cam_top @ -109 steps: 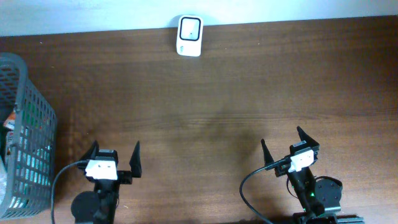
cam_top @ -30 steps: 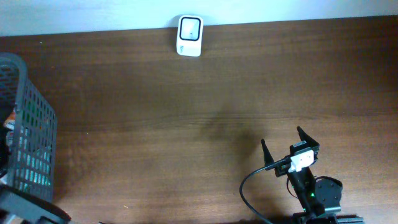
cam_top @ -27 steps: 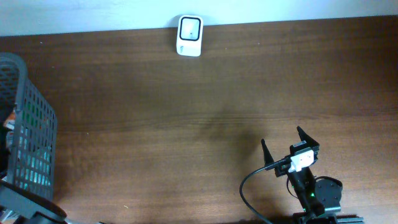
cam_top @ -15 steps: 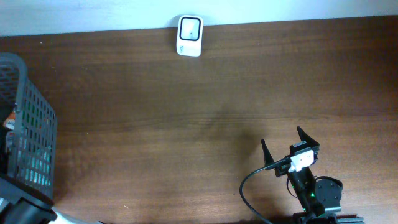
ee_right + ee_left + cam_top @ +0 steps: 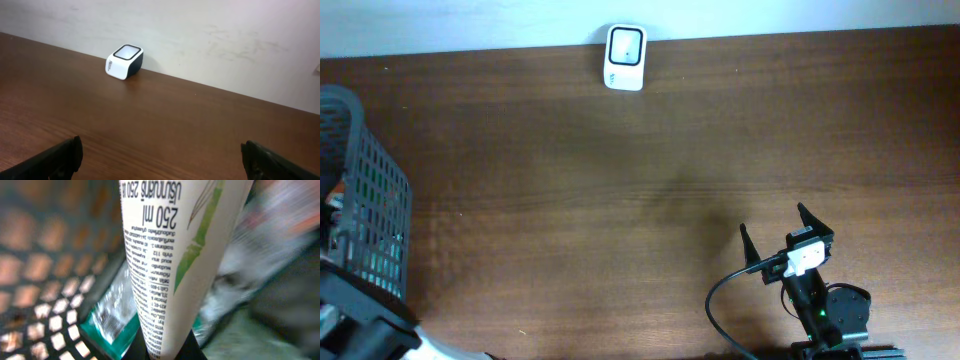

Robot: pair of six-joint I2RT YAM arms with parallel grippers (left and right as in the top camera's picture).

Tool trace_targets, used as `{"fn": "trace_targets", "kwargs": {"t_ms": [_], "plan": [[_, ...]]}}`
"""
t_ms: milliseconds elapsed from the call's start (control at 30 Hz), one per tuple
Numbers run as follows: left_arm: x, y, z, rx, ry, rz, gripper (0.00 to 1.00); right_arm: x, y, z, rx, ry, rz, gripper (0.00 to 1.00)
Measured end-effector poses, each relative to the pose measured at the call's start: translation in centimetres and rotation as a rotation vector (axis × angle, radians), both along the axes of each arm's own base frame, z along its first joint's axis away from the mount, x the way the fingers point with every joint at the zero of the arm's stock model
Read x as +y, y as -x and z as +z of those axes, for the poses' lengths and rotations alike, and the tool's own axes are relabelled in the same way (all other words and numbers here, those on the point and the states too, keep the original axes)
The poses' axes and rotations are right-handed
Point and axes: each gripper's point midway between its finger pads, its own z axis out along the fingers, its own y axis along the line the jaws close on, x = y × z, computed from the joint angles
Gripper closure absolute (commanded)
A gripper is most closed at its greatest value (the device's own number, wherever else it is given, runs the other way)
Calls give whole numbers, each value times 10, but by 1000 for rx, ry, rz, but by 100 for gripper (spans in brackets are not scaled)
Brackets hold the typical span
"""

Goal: Scan the item barcode
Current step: 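Reach the left gripper into the basket and grasp the white tube, then lift the white tube out and place it upright on the table center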

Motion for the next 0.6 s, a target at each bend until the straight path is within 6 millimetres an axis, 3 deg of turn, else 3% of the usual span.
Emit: {"fn": "trace_targets", "kwargs": {"t_ms": [67,133,167,200,300,400,467,600], "plan": [[-14,-26,49,-100,-79,-62,100,0,0,0,0,0,0,2],[-30,-42,112,-237,-183,-108,100,0,0,0,0,0,0,2],[-36,-45,136,-291,-225,-122,100,0,0,0,0,0,0,2],[-47,-42,174,-369,-286,-136,100,0,0,0,0,0,0,2],[-76,-32,231,-493,-372,-169,100,0,0,0,0,0,0,2],[-117,-28,268,-610,-399,-227,100,0,0,0,0,0,0,1],[-143,-29,279,-664,-375,-279,100,0,0,0,0,0,0,2],[-214,-42,261,-693,-176,-414,100,0,0,0,0,0,0,2]]}}
